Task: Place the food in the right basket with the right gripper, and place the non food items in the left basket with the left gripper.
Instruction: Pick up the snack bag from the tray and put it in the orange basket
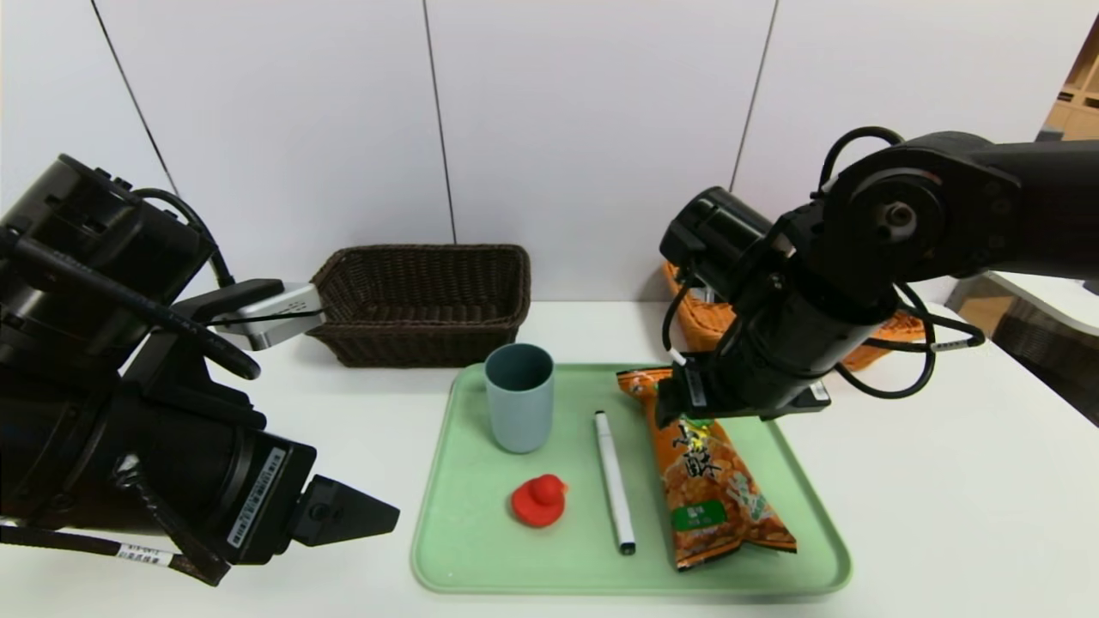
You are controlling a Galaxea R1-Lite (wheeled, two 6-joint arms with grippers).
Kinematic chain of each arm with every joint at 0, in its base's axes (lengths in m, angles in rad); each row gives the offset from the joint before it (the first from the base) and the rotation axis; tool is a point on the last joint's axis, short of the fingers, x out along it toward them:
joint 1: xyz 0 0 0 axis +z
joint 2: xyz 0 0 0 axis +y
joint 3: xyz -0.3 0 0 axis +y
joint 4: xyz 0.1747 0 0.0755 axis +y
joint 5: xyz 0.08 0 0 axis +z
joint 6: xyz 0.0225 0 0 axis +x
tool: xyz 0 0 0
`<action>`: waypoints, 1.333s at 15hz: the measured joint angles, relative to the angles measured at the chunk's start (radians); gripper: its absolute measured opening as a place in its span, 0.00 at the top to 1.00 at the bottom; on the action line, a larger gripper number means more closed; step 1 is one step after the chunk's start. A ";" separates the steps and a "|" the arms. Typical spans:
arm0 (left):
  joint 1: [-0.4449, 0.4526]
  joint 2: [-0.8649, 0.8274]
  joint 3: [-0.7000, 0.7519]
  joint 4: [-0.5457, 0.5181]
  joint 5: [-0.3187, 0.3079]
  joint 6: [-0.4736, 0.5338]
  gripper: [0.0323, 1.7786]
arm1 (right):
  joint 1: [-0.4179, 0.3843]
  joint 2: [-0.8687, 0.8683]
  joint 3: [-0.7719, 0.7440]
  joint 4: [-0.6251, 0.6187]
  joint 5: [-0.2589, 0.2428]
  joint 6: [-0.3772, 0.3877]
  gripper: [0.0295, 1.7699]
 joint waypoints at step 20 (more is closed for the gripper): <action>0.000 -0.026 0.011 0.001 0.000 0.007 0.05 | -0.022 0.168 -0.009 -0.006 -0.016 -0.001 0.21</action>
